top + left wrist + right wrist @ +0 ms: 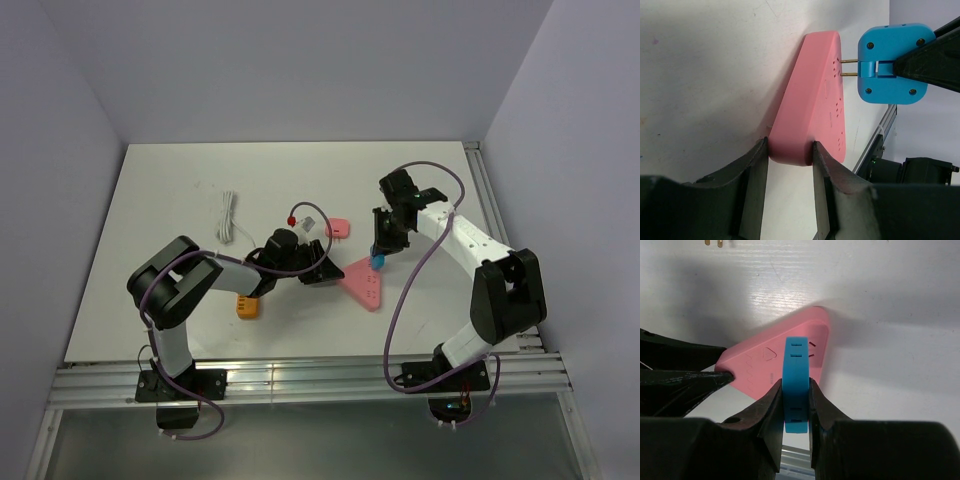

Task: Insert the plug

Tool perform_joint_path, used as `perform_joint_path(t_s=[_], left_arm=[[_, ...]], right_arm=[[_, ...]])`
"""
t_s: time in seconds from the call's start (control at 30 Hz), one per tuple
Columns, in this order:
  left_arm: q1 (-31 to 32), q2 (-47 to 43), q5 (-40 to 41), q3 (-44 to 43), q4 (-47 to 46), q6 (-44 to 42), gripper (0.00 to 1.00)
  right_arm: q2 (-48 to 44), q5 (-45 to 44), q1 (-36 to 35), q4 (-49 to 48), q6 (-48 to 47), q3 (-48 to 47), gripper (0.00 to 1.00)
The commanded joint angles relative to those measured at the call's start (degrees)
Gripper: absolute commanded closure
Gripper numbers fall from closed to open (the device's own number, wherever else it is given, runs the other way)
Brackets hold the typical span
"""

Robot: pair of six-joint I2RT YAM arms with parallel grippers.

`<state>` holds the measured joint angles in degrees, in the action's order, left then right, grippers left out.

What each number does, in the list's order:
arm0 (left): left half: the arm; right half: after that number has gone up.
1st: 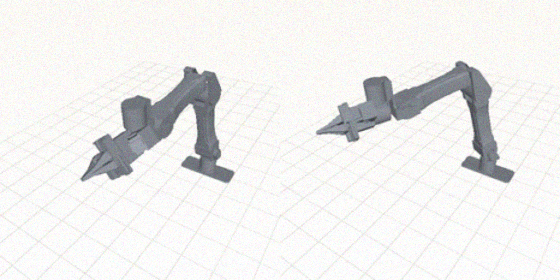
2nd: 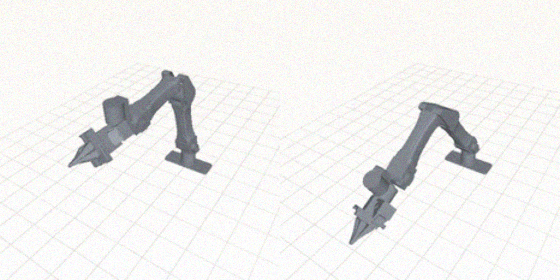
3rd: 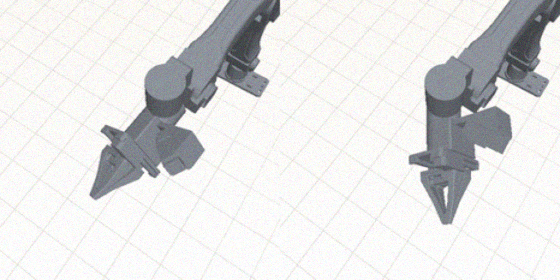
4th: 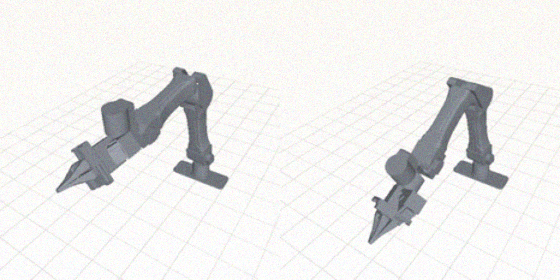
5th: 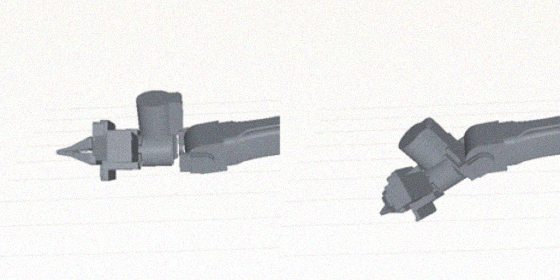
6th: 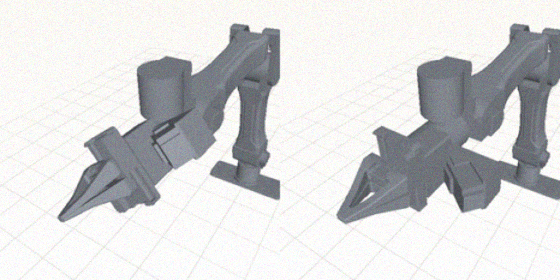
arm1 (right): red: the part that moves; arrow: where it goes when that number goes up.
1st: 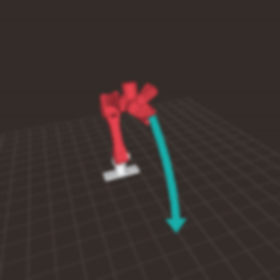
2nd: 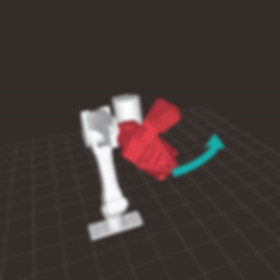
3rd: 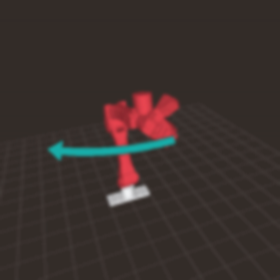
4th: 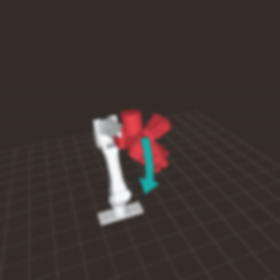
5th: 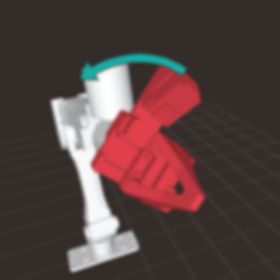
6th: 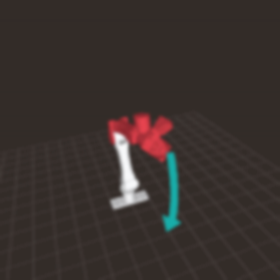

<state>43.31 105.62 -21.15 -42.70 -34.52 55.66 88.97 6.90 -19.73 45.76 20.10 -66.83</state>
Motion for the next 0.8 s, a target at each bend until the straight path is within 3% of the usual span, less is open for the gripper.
perform_joint_path(t_s=[0.0,0.77], left_arm=[[0.02,0.9,1.9,2.18,4.73,-2.84,1.0],[0.11,0.9,2.16,2.88,3.32,-1.96,1.0]], right_arm=[[-0.2,-1.01,0.21,0.65,0.82,-1.81,1.0],[0.15,-1.45,0.21,-0.23,3.02,0.56,1.0]])
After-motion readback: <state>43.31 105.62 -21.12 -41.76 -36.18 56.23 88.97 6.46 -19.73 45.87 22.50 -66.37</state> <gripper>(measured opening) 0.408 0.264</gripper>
